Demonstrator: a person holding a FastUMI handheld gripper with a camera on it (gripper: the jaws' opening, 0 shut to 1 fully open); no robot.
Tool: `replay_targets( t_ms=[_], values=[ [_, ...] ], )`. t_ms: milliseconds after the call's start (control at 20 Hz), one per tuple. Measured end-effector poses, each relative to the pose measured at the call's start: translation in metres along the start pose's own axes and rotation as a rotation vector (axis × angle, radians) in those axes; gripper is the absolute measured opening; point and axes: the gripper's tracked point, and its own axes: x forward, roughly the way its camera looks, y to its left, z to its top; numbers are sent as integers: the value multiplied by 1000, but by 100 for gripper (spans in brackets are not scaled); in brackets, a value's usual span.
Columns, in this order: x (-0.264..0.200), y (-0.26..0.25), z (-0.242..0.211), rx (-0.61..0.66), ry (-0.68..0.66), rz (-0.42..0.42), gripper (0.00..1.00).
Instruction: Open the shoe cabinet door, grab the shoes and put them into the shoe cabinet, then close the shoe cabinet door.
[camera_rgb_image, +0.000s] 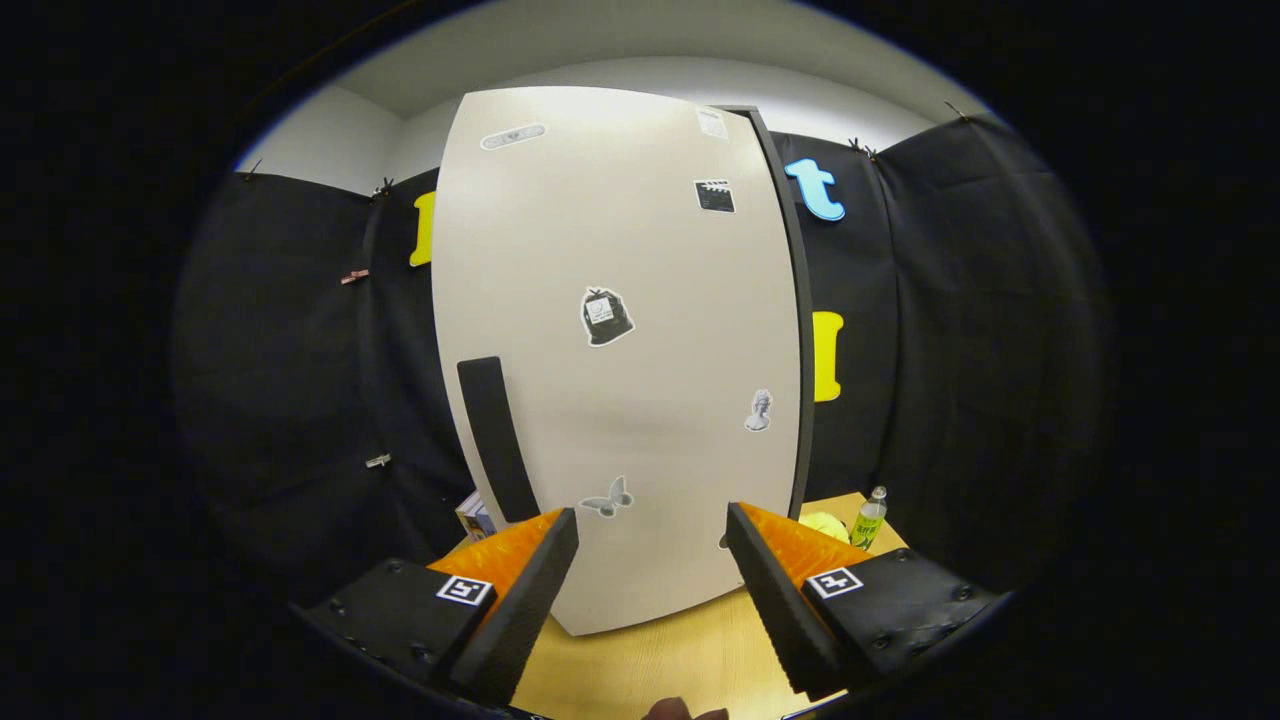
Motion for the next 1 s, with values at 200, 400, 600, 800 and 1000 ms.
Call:
replay_targets(
  t_ms=[200, 400, 600, 800, 1000],
  values=[
    [-4, -12, 4, -22, -17, -41, 98],
    [-10, -28, 10, -70, -48, -87, 98],
    [-16, -34, 14, -76, -67, -108, 98],
    [-20, -38, 14, -83, -74, -118, 98],
    [-26, -39, 17, -80, -89, -127, 98]
  ],
)
